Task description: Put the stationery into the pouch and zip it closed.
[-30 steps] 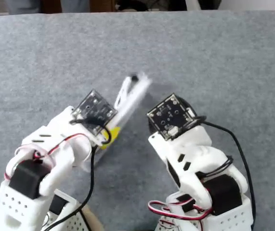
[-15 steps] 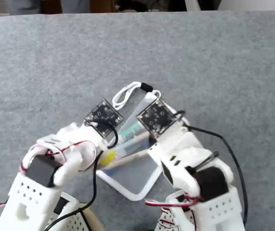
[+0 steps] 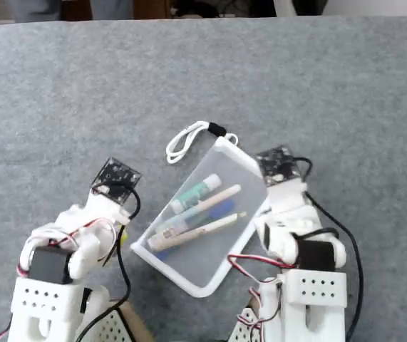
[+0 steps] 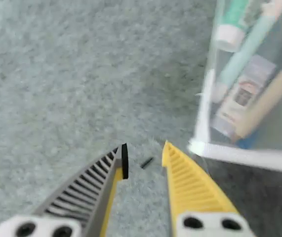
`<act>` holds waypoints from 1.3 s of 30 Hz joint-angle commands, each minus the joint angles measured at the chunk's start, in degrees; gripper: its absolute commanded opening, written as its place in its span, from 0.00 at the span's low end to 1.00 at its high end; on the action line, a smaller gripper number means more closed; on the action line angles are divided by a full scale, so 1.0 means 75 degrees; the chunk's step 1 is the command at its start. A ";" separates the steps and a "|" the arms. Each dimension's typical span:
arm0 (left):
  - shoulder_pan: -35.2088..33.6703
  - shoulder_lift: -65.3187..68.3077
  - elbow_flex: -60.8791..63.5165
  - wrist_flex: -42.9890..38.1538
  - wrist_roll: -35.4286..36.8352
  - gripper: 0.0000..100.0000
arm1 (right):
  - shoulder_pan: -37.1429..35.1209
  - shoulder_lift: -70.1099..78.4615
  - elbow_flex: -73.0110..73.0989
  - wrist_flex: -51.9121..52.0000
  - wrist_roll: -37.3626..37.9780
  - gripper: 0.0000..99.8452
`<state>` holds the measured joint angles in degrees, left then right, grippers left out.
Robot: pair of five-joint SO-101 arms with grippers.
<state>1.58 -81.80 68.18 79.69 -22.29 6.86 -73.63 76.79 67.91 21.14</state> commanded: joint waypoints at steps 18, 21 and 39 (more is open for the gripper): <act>-0.1284 -0.2731 0.3581 -0.0809 0.0059 0.14 | 0.0539 -0.0064 0.2104 -0.1219 -0.0047 0.22; -0.1272 -0.2731 0.3897 -0.0949 0.0059 0.14 | 0.0574 -0.0064 0.2057 -0.1149 -0.0047 0.22; -0.1155 -0.2731 0.3897 -0.0949 0.0059 0.14 | 0.0527 -0.0064 0.2069 -0.1160 0.0000 0.22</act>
<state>-7.65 -102.20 96.40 73.63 -22.29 10.46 -73.63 92.44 59.91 21.14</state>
